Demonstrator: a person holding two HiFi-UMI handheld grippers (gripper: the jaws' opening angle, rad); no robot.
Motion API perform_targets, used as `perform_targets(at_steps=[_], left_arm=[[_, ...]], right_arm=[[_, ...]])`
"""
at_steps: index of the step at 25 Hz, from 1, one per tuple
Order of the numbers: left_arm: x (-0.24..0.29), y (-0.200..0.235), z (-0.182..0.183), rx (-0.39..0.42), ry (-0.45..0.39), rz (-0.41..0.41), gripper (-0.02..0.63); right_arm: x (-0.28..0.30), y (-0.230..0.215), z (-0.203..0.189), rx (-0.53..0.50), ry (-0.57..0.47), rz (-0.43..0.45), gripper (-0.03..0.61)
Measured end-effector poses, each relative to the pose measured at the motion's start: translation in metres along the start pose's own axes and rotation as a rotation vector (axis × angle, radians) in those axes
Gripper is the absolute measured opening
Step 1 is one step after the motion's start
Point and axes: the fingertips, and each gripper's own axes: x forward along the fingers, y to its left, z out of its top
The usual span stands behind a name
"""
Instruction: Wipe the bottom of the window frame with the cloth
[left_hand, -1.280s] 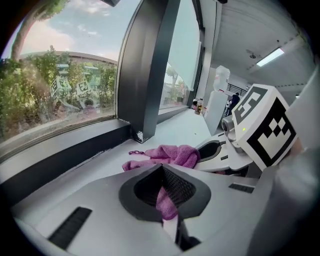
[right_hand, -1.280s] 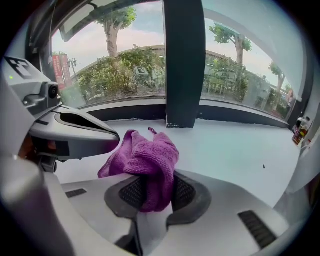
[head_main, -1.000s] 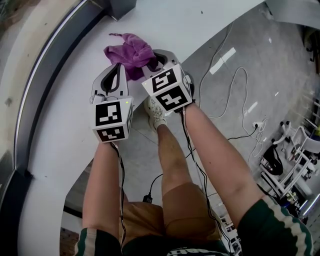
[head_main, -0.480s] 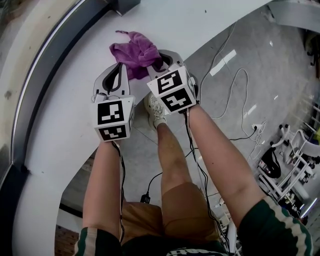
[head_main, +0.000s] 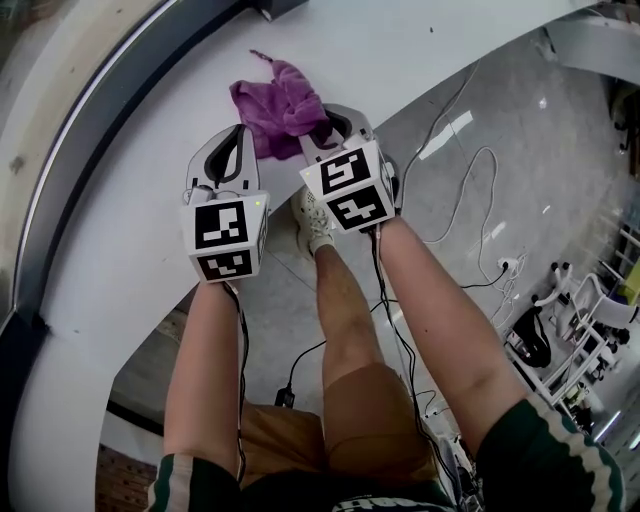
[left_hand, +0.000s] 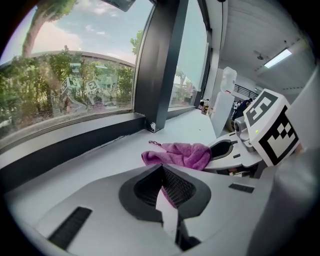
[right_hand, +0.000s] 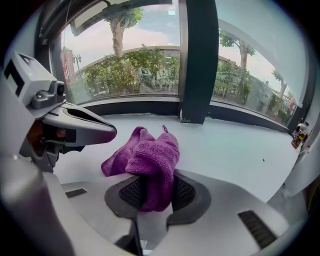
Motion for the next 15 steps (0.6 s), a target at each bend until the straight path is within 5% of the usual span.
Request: perform_targets(at_steps=[15], left_arm=[[-0.028,0.042,-0.036,-0.042,-0.028,0.042,0.009]], right_arm=[[0.025,0.056,0.002,-0.080,0.011,0.049,0.103]])
